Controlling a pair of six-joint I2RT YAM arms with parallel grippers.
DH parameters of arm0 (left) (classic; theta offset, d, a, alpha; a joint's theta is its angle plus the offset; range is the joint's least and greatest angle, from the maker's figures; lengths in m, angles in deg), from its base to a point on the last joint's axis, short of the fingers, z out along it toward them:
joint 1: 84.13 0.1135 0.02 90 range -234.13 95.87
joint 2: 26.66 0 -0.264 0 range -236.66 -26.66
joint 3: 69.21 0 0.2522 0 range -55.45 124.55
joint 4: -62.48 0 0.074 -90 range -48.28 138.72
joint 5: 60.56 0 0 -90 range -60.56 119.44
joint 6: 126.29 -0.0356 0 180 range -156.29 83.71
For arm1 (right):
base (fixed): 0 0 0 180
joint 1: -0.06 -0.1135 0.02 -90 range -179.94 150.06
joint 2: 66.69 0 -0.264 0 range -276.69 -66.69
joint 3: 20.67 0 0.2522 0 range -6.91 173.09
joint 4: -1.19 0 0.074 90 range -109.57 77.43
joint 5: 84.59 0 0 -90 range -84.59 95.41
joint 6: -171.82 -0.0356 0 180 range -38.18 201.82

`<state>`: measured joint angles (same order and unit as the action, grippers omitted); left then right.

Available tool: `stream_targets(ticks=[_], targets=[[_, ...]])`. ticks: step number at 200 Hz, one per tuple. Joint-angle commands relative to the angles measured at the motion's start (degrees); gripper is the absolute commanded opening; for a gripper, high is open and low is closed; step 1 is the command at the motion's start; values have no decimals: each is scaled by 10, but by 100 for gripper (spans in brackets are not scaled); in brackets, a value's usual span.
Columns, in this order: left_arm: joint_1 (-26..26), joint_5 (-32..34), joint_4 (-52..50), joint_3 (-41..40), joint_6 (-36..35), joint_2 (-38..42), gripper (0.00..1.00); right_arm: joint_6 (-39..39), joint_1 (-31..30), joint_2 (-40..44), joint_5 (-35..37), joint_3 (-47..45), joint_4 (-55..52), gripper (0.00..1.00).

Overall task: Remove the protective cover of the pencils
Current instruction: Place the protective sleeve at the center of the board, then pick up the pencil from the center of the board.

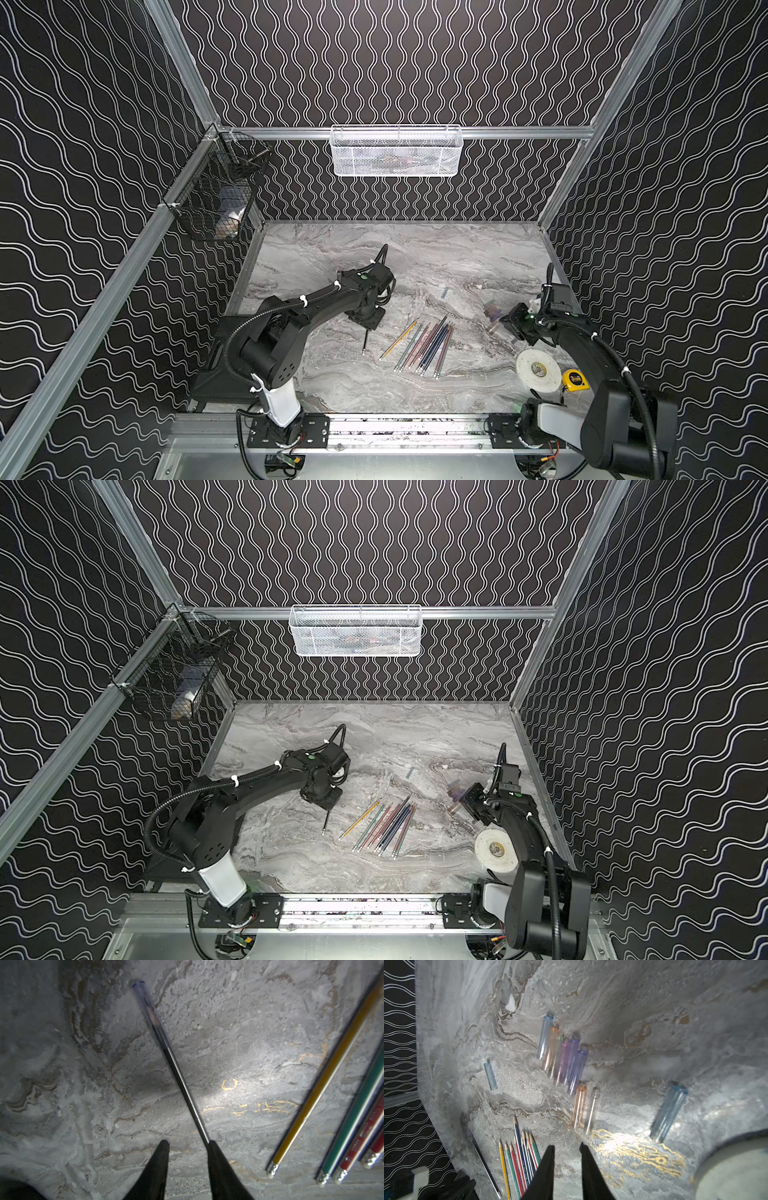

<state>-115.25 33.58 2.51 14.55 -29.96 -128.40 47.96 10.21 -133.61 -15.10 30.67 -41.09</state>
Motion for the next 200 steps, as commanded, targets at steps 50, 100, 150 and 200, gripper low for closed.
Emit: stream_targets(ticks=[50, 100, 150, 200], targets=[[3, -33, -5, 0, 13, -58, 33, 10, 0, 74, -4, 9, -55, 24], [9, -56, -8, 1, 13, -105, 24, 5, 0, 87, -21, 4, -52, 24], [14, -61, -4, 2, 14, -104, 2, 1, 0, 91, -36, 1, -44, 24], [17, -45, 5, 8, 11, -46, 0, 6, -4, 94, -72, -4, -22, 24]])
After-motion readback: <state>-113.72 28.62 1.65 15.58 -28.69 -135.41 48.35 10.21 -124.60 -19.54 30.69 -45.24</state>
